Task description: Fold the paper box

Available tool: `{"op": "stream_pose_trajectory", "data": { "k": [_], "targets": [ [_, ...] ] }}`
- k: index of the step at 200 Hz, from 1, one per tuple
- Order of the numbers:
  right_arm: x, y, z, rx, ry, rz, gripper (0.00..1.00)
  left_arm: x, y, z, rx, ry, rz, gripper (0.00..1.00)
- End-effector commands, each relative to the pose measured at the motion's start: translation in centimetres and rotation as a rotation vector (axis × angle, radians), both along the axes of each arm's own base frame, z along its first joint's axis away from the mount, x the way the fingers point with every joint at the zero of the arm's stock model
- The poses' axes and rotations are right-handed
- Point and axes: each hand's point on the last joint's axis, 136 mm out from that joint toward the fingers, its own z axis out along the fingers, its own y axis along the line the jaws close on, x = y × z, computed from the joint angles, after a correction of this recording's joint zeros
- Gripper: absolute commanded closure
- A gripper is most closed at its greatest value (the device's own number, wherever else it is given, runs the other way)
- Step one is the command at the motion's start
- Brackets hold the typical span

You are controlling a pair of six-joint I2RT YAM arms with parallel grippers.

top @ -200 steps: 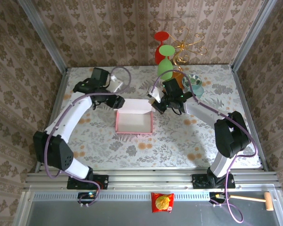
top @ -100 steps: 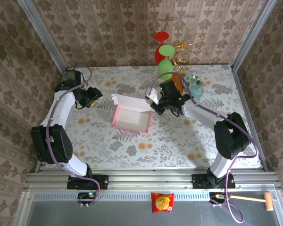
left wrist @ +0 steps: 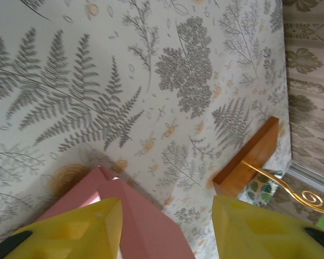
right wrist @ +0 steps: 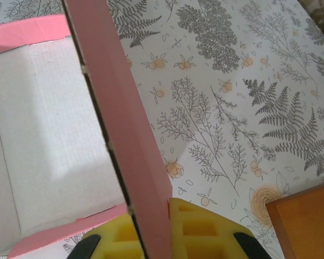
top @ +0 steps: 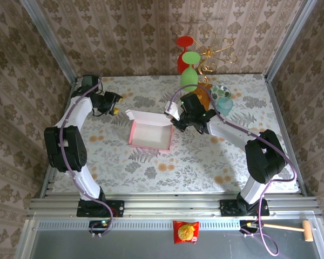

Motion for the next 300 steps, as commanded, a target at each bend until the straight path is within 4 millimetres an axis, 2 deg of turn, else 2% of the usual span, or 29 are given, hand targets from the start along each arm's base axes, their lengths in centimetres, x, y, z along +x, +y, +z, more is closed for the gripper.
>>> {"op": "stream_pose_trajectory", "data": {
  "k": [1, 17, 51, 160, 231, 261, 300],
  "targets": [
    [0.2, 0.1, 1.2, -0.001, -0.053, 0.003, 1.0, -0.2, -2.8, 0.5, -0.078, 0.019, -0.033, 0.52],
    [0.3, 0.2, 1.2, -0.004, -0.056, 0.002, 1.0, -1.2, -3.6, 0.1, -0.071, 0.038, -0.053, 0.52],
    [0.5, 0.4, 1.2, -0.001, -0.064, -0.002, 1.0, -2.6, -3.3, -1.3, -0.061, 0.07, -0.032, 0.53],
    [0.2, 1.1, 0.8, -0.017, -0.068, 0.002, 1.0, -3.6, -6.1, -1.8, -0.174, 0.084, -0.021, 0.55],
    [0.3, 1.3, 0.7, -0.019, -0.075, 0.004, 1.0, -3.9, -7.6, -2.4, -0.254, 0.088, 0.006, 0.62],
    [0.3, 1.4, 0.7, -0.017, -0.078, 0.005, 1.0, -4.4, -8.3, -2.5, -0.294, 0.093, 0.005, 0.71],
    [0.3, 1.5, 0.5, -0.013, -0.077, 0.003, 1.0, -4.6, -9.5, -2.4, -0.352, 0.097, 0.013, 0.72]
  ]
}}
